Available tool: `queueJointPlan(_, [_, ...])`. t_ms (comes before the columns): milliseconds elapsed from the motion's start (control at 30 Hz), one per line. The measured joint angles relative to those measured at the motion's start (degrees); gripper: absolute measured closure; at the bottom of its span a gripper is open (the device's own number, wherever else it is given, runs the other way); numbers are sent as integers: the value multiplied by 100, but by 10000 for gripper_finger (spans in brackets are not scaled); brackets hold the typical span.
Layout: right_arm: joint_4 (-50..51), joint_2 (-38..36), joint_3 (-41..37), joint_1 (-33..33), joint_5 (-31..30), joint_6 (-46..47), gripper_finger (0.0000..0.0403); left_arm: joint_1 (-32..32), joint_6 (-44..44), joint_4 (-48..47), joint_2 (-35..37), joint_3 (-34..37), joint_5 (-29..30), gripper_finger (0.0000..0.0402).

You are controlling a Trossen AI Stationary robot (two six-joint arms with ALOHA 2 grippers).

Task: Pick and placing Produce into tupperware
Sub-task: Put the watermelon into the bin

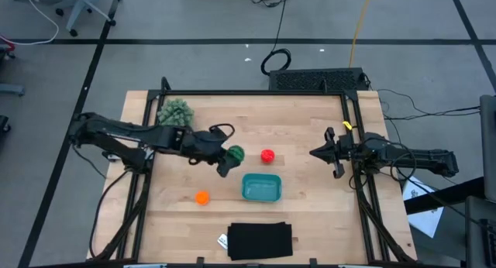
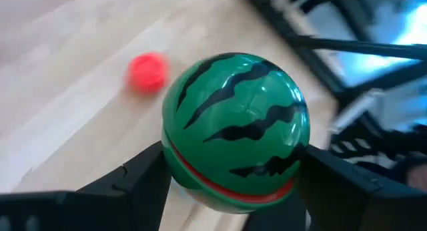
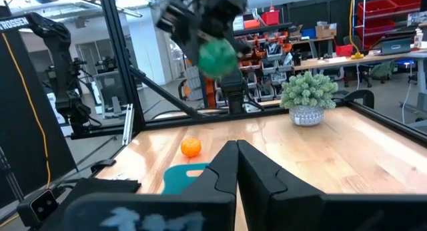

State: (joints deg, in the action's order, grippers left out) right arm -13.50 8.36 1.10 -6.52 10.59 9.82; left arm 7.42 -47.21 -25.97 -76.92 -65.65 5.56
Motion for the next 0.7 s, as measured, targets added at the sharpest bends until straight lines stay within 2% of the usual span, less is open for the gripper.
queueJointPlan(233, [-44, 7, 0, 0, 0, 0, 403, 176, 721, 981, -154, -13, -210, 118])
queueJointPlan(533, [-41, 9, 0, 0, 0, 0, 403, 207, 1115, 1379, -374, 0, -259, 117])
queueJointPlan(700, [-37, 9, 0, 0, 0, -2, 403, 207, 1742, 1541, -362, 0, -316, 117])
